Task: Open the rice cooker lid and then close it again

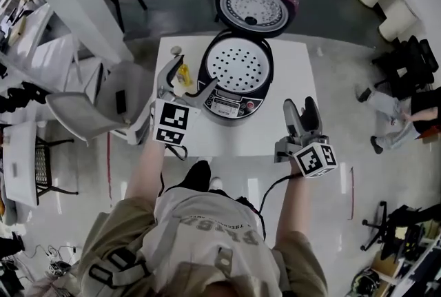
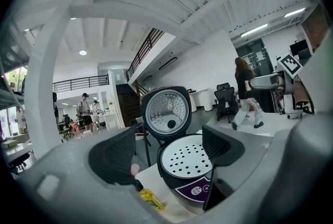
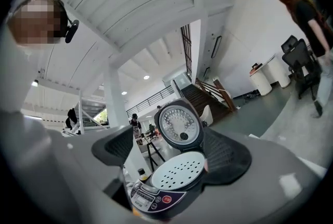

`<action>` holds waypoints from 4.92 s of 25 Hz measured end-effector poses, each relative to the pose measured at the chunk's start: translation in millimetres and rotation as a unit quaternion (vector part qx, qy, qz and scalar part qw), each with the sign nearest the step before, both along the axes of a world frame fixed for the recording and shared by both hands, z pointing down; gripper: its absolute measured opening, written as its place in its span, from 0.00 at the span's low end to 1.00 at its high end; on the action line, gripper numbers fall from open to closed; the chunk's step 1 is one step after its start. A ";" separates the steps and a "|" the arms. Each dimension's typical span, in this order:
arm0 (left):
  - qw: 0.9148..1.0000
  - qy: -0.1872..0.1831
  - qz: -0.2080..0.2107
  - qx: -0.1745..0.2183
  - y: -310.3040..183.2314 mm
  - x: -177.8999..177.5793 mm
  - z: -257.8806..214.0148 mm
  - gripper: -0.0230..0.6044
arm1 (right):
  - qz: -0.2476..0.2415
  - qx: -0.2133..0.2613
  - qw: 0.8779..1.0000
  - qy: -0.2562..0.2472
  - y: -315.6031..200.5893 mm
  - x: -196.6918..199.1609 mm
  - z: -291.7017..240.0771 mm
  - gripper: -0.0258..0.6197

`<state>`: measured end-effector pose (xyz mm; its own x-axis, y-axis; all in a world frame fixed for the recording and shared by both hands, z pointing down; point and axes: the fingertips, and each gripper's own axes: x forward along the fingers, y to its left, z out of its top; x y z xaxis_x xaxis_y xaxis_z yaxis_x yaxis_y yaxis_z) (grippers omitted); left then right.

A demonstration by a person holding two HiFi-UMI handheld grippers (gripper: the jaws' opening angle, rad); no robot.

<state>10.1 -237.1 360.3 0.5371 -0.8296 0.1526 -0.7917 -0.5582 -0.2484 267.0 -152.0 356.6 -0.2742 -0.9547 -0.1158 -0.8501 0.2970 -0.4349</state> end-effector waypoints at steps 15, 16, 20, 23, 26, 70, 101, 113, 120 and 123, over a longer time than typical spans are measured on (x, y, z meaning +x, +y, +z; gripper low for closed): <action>0.995 -0.067 0.077 0.012 -96.7 -3.6 -23.5 0.70 | -0.014 0.018 0.998 0.052 -83.6 16.3 -42.9 0.68; 0.993 -0.073 0.088 0.010 -100.7 -1.4 -24.9 0.70 | -0.020 0.020 0.998 0.058 -89.4 14.4 -46.4 0.68; 0.989 -0.087 0.117 0.017 -118.7 5.6 -36.5 0.70 | -0.041 0.024 0.995 0.091 -113.2 7.4 -56.8 0.68; 0.986 -0.101 0.133 0.024 -134.8 11.9 -43.9 0.70 | -0.056 0.020 0.991 0.119 -130.2 1.0 -60.0 0.68; 0.982 -0.113 0.151 0.023 -151.9 20.4 -49.1 0.73 | -0.067 0.016 0.987 0.143 -149.0 -4.1 -62.8 0.68; 0.929 -0.263 0.257 -0.049 -243.9 77.1 -16.7 0.77 | -0.183 -0.042 0.944 0.270 -268.9 -26.6 -60.4 0.72; 0.917 -0.294 0.261 -0.064 -147.1 46.2 6.6 0.77 | -0.208 -0.055 0.927 0.306 -177.0 -54.5 -36.2 0.72; 0.910 -0.312 0.260 -0.082 -103.0 33.7 32.3 0.78 | -0.225 -0.071 0.920 0.312 -136.9 -65.7 -10.2 0.72; 0.908 -0.310 0.265 -0.096 -83.6 27.5 47.8 0.78 | -0.232 -0.081 0.919 0.309 -120.6 -71.7 5.2 0.72; 0.906 -0.312 0.267 -0.101 -76.2 25.4 54.8 0.78 | -0.236 -0.085 0.918 0.308 -114.2 -73.5 12.3 0.72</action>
